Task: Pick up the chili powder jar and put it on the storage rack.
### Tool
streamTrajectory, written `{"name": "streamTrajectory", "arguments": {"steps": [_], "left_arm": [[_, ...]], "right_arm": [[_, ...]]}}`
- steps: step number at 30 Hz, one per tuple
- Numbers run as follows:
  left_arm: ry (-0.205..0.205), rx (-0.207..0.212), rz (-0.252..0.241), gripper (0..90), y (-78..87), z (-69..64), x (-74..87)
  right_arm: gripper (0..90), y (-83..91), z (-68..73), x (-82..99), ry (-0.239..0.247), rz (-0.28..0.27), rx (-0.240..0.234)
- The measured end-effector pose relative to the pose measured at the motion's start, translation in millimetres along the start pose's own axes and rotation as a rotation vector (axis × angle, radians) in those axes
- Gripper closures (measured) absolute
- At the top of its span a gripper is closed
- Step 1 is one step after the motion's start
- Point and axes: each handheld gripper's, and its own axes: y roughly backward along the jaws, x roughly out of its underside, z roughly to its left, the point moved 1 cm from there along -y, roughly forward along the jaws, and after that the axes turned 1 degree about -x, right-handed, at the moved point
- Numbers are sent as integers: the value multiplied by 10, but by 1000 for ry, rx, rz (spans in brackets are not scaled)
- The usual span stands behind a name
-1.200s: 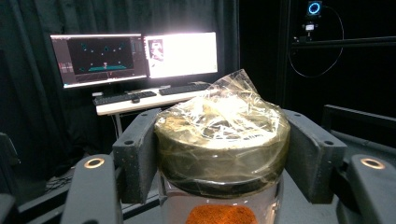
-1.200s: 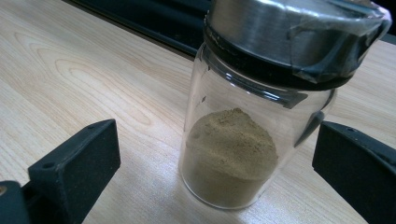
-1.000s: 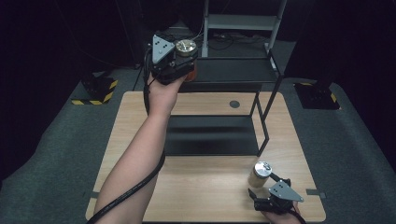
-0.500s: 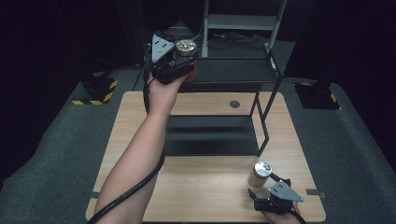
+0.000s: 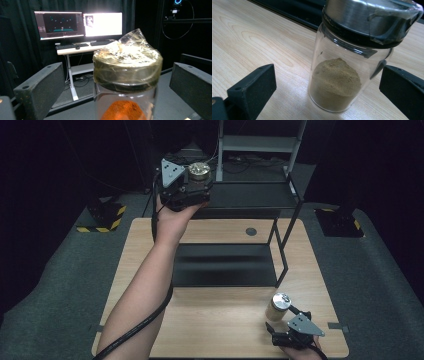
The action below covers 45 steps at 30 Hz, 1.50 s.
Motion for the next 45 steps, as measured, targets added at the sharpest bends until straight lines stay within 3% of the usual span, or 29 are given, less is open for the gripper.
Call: {"name": "streamTrajectory", "arguments": {"steps": [9, 23, 33, 45], "left_arm": [[-17, 16, -7, 3, 166, -31, -1], [-29, 31, -14, 3, 570, -85, 122], [-48, 24, -6, 3, 881, -176, 319], [-60, 32, 2, 3, 1187, -183, 631]], "right_arm": [[1, -1, 3, -4, 1, 3, 1], [1, -6, 15, -10, 7, 6, 3], [1, -8, 22, -12, 12, 7, 5], [1, -12, 24, -19, 15, 11, 5]]}}
